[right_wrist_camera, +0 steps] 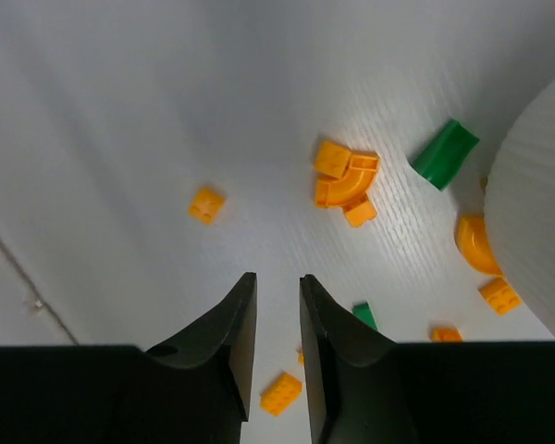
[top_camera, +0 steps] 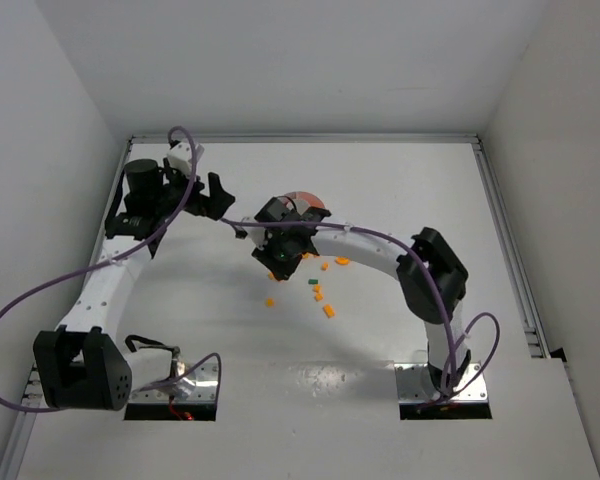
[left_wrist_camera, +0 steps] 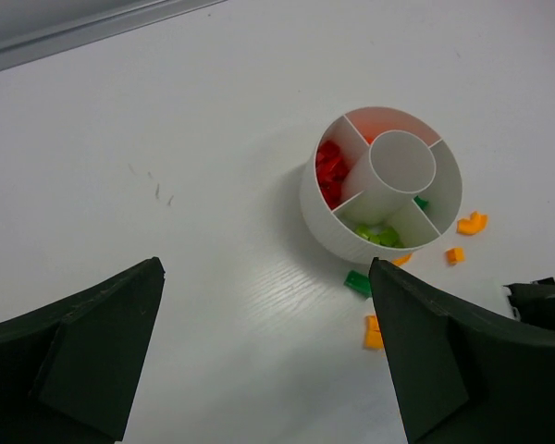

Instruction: Sort the legos into containers by color

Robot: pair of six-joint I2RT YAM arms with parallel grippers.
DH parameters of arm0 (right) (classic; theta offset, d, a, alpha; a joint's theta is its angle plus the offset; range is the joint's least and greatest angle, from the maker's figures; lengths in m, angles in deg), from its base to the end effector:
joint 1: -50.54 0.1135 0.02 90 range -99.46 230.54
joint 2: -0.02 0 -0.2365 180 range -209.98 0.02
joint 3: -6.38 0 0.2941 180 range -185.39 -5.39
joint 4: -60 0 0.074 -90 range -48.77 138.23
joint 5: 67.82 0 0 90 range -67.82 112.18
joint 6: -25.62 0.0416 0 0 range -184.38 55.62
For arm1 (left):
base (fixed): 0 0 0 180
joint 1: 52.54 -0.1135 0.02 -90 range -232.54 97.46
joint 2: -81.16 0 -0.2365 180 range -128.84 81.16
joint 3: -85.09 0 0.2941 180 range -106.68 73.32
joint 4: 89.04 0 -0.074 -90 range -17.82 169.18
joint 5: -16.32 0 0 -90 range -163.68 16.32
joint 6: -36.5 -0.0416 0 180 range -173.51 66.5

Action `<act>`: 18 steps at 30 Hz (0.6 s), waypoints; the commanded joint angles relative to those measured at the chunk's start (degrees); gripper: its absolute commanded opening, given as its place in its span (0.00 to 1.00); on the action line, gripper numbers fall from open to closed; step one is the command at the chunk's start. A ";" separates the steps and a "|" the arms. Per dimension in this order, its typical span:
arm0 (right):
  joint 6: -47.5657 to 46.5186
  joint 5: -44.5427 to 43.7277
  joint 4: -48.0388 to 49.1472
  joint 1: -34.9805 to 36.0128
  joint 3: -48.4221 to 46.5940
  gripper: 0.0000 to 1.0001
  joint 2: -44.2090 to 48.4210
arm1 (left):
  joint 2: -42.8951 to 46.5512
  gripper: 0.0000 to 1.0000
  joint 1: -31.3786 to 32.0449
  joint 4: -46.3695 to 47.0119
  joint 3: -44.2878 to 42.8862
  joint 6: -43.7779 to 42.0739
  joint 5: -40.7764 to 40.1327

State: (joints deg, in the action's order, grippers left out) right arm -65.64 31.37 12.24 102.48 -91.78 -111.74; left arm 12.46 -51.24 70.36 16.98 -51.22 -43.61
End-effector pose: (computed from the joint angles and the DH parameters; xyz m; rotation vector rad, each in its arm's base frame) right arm 0.2714 0.3574 0.1630 -1.2655 2.4027 0.4938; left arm 0.3302 -0.0283 0.2911 0.3324 1.8980 -0.5493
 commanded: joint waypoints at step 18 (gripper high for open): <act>11.45 -25.80 16.39 1.93 2.37 0.55 -6.27 | 5.16 0.99 -3.67 1.26 4.39 0.09 2.10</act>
State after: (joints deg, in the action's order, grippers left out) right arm -55.47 9.27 24.61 104.76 -90.21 -117.84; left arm 16.17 -54.06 69.42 21.18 -51.31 -43.20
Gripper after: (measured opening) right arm 0.528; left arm 0.992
